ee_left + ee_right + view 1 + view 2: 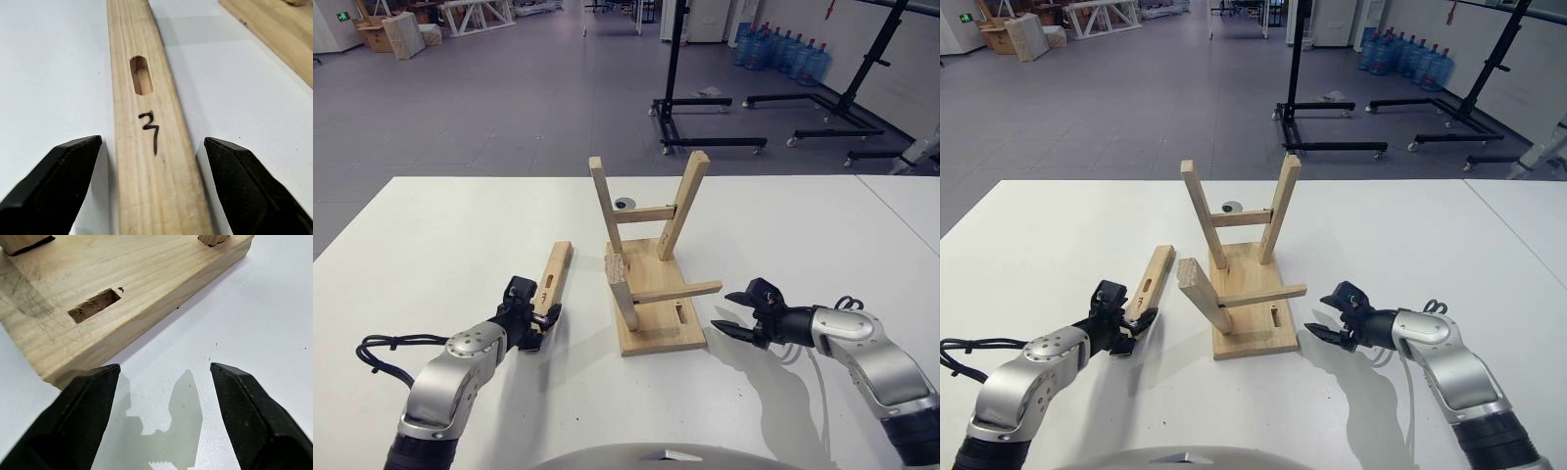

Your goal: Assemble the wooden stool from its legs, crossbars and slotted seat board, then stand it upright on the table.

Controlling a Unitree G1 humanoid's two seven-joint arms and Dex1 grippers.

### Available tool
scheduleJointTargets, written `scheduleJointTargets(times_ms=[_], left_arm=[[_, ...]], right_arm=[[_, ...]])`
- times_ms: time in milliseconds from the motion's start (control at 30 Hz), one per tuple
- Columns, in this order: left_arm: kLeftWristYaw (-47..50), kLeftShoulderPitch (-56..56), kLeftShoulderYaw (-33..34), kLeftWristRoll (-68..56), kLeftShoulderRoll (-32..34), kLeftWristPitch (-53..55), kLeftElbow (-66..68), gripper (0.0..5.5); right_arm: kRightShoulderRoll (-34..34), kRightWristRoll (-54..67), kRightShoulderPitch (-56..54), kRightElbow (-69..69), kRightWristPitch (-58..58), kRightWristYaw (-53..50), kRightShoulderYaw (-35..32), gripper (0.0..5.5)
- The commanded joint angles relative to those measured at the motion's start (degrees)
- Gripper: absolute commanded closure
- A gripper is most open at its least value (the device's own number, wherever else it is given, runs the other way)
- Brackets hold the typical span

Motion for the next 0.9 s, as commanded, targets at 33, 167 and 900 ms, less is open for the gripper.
scheduleJointTargets(times_ms=[33,167,900], left_arm=[[2.25,-0.16,-0.84,0.56,-3.57,2.25,0.49,1.66],[4.24,0.64,0.39,2.11,-4.76,1.84,2.06,2.24],[-21.23,-21.97,33.92,-32.16,10.37,-1.80,-2.99,3.44]], right_arm=[[0.11,-0.31,-0.35,-0.59,0.13,-0.16,0.48,2.10],[0.09,-0.32,-0.74,-0.29,0.07,-0.05,0.61,2.10],[0.76,18.91,-20.88,14.83,11.21,-3.41,-22.09,2.10]])
